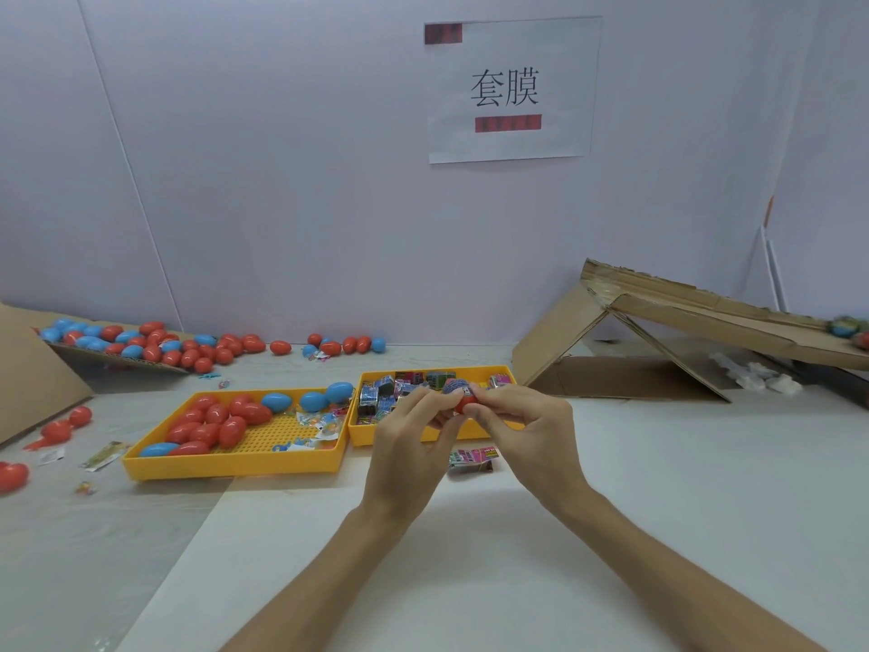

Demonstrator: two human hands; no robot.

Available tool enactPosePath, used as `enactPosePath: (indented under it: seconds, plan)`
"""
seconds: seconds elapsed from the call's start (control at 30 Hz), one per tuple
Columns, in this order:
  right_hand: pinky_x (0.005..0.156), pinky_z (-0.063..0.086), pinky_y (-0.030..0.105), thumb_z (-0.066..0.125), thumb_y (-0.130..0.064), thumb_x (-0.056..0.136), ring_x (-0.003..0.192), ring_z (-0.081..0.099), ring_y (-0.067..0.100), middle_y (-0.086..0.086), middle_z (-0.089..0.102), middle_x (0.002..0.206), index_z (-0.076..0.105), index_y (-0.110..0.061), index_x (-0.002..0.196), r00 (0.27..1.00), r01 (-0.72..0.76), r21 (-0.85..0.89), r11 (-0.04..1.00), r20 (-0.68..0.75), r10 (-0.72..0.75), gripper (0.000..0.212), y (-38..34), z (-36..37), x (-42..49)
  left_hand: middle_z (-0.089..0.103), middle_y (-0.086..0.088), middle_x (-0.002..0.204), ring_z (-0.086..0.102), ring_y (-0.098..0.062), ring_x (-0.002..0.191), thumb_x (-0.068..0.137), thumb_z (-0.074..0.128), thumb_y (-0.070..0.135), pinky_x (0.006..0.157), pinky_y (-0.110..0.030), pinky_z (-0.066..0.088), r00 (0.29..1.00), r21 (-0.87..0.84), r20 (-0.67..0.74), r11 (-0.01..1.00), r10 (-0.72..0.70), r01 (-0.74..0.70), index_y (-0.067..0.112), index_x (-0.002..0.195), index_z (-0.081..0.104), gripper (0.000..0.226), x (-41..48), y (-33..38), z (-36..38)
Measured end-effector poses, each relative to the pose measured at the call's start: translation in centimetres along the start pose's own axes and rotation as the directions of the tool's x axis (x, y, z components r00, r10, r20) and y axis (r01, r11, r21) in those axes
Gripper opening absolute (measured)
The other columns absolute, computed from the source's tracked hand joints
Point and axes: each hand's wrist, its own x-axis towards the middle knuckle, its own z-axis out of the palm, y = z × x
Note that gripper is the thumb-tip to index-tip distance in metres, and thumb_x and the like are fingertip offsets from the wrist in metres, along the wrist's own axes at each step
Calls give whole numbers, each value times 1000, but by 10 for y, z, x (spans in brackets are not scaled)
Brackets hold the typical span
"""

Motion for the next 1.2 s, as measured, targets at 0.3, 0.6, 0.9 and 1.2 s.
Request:
enactPosePath:
  seconds: [0.3,0.6,0.9,1.2]
  plan:
    - [85,59,26,74,-8,89,94,75,13,-5,79,99,77,-13,112,963,-268,264,926,38,268,24,4,1,4,67,15,88,70,-12,80,91,69,17,72,-25,59,936,-251,28,904,-350,346,37,113,58,32,11,10,-6]
    - [79,60,29,57,-12,100,97,75,31,11,77,107,67,-10,123,764,-644,499,579,387,516,25,7,-2,12,76,1,98,73,-17,89,96,67,10,75,-30,61,772,-416,284,652,-569,634,27,109,73,22,19,7,-13]
    - [79,61,31,78,-31,79,97,74,25,6,77,101,76,-16,110,827,-562,408,720,293,480,35,5,-1,10,76,-8,91,74,-23,82,90,73,18,72,-28,60,702,-445,374,547,-606,709,10,98,71,11,19,5,-13]
    - [76,59,28,78,-29,78,87,75,25,17,76,95,77,-13,103,786,-618,462,636,385,484,29,8,-4,11,71,-11,89,66,-20,78,84,69,33,75,-32,58,638,-490,479,420,-602,764,8,100,70,30,20,5,-16]
